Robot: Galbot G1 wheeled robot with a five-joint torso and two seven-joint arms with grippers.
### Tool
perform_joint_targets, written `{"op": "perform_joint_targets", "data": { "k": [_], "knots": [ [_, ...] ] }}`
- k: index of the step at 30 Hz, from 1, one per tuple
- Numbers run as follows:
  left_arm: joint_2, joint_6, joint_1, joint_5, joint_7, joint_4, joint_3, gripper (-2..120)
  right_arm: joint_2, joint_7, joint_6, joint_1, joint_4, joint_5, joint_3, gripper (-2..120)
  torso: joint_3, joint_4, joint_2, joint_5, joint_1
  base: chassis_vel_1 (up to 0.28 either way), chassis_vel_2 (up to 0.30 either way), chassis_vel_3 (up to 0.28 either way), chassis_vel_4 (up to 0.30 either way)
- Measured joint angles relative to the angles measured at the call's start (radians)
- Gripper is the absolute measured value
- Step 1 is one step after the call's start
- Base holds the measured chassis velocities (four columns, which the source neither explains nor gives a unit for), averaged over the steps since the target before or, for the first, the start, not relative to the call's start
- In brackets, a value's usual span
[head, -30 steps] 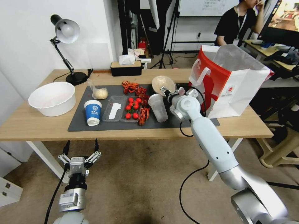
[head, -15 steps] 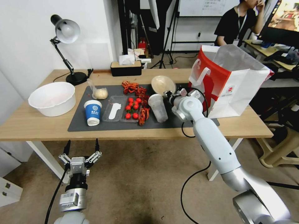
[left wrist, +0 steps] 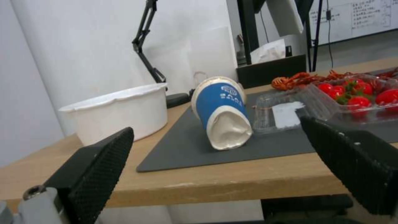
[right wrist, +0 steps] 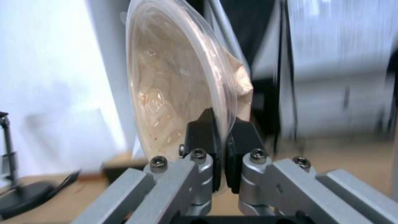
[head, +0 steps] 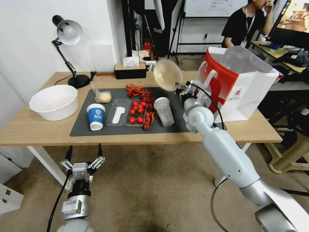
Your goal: Pick up the trash from the table and place it into the takeout bag.
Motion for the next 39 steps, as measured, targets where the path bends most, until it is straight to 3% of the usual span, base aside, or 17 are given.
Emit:
{"op": "perform_joint_targets", "data": {
  "k": [5,6,9,11,22,27,30,39],
  "knots": [
    [0.0,-0.003,0.001,-0.001,-0.001,0.0,-0.001,100,-0.006,0.025,0.015,0.008,0.027,-0.131,0.008,0,0.0,0.0003,0.0,0.0001,0.0,0.0,0.0,0.0,0.0],
    [0.0,-0.005,0.003,-0.001,-0.002,0.0,-0.003,100,-0.01,0.067,0.013,0.011,0.046,-0.204,0.021,0,0.0,0.0005,0.0,0.0002,0.0,0.0,0.0,0.0,0.0],
    [0.0,-0.006,0.003,-0.001,-0.002,0.0,-0.004,100,-0.013,0.096,0.007,0.011,0.059,-0.245,0.032,0,0.0,0.0004,0.0,0.0001,0.0,0.0,0.0,0.0,0.0],
    [-0.002,-0.008,0.009,-0.002,-0.004,-0.001,-0.01,100,-0.035,0.187,-0.034,0.009,0.119,-0.33,0.075,0,0.0,0.0002,0.0,-0.0001,0.0,0.0,0.0,0.0,0.0],
    [-0.002,-0.008,0.016,-0.004,-0.007,-0.005,-0.017,100,-0.119,0.298,-0.148,-0.039,0.247,-0.356,0.155,0,0.0,-0.0002,0.0,0.0003,0.0,0.0,0.0,0.0,0.0],
    [-0.002,-0.008,0.013,-0.005,-0.007,-0.005,-0.017,100,-0.162,0.336,-0.203,-0.068,0.298,-0.33,0.18,14,0.0,-0.0005,0.0,0.0003,0.0,0.0,0.0,0.0,0.0],
    [0.0,0.004,0.004,-0.016,-0.013,-0.005,-0.008,100,-0.231,0.392,-0.292,-0.111,0.343,-0.236,0.219,30,0.0,-0.0003,0.0,0.0002,0.0,0.0,0.0,0.0,0.0],
    [-0.008,0.032,0.004,-0.033,-0.031,-0.017,0.009,100,-0.251,0.41,-0.332,-0.155,0.34,-0.24,0.24,58,0.0,0.0001,0.0,0.0001,0.0,0.0,0.0,0.0,0.0]
  ]
}}
